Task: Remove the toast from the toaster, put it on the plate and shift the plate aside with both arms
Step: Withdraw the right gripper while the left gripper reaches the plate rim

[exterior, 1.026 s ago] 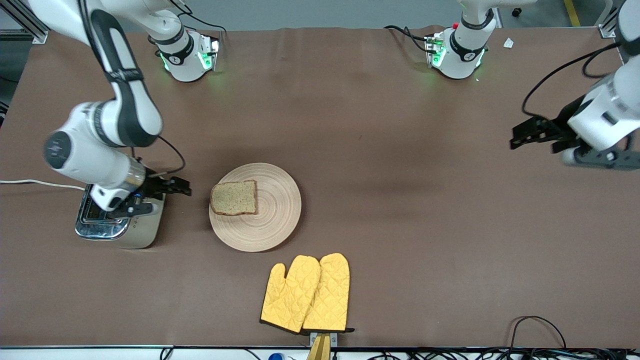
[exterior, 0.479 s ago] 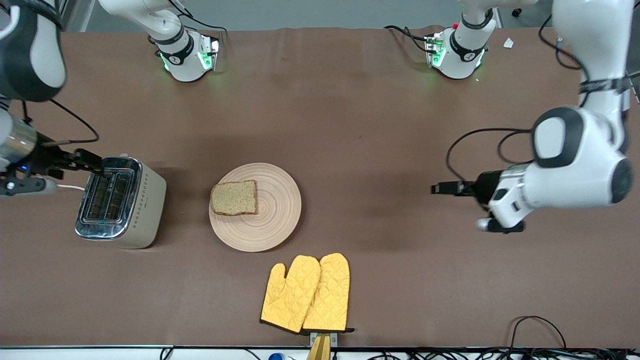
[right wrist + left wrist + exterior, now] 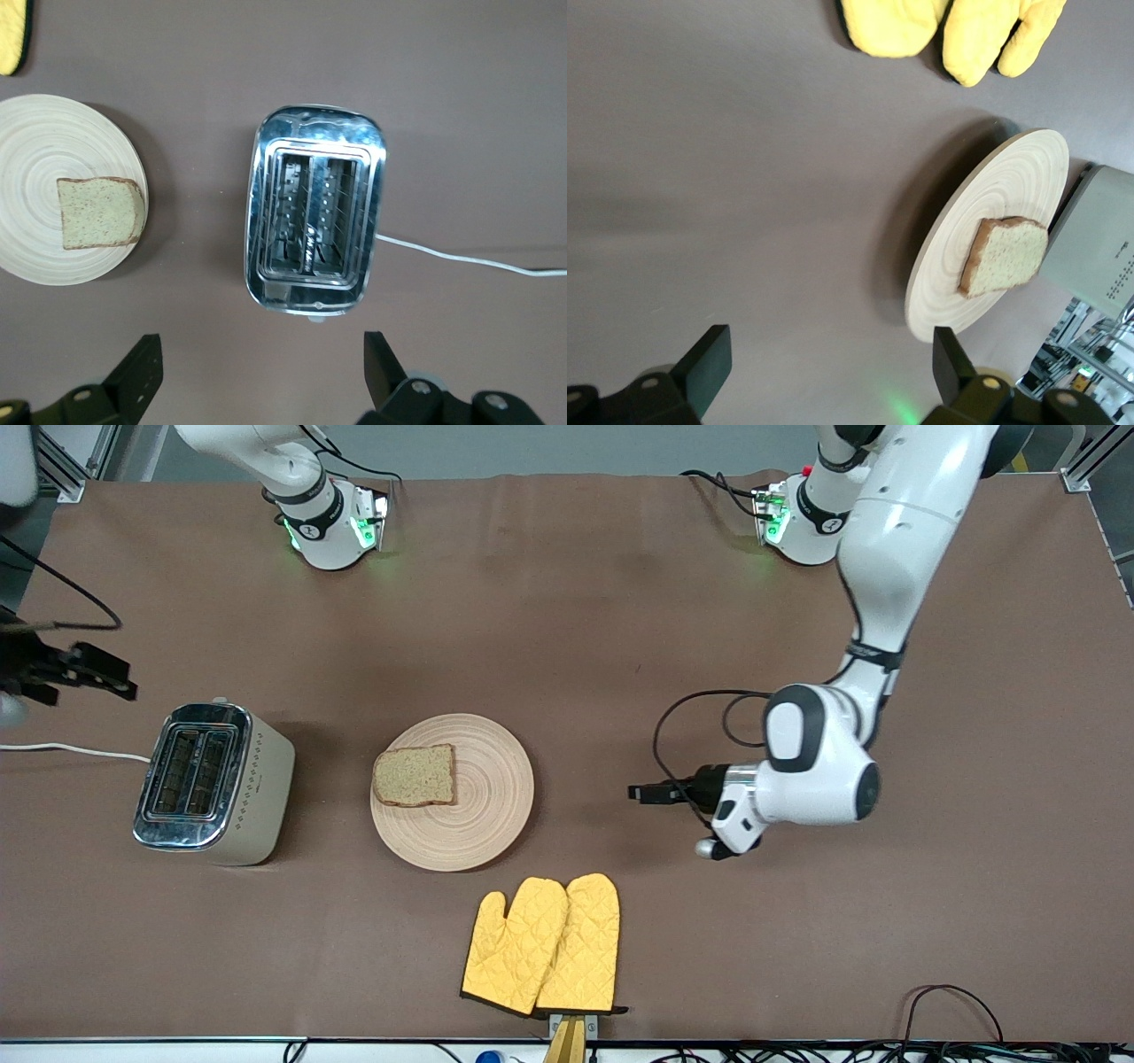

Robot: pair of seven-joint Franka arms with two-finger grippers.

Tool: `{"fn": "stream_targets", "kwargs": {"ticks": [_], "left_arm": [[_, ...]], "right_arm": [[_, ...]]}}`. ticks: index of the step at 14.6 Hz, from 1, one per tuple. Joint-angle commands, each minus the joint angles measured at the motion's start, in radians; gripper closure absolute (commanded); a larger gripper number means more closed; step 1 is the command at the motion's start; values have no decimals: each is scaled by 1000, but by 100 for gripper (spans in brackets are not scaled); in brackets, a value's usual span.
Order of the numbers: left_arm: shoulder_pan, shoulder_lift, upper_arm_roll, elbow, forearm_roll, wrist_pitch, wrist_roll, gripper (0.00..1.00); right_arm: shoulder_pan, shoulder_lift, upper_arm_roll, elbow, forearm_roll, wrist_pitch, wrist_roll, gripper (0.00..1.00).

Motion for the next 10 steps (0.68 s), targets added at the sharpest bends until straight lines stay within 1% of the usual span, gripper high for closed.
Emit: {"fn": "stream_targets", "kwargs": {"ticks": [1,3,4,8,10], "left_arm": [[-95,49,5,33,-145,88,0,0],[-164,87,5,59,-262,167,41,0],[-186,104,6,71,-305,187,57,0],[-218,164,5,105,-385,221,136,0],[-234,190,3,108,-461,247,207,0]], "right_arm": [[-10,-31,1,45,-12,-43,3,0],[-7,-32,9,84,-9,-46,1,0],[0,-32,11,82,-11,-79,4,0],[1,-26,12,82,-12,-95,1,0],[-4,-26,24,82,-12,-99,1,0]]}}
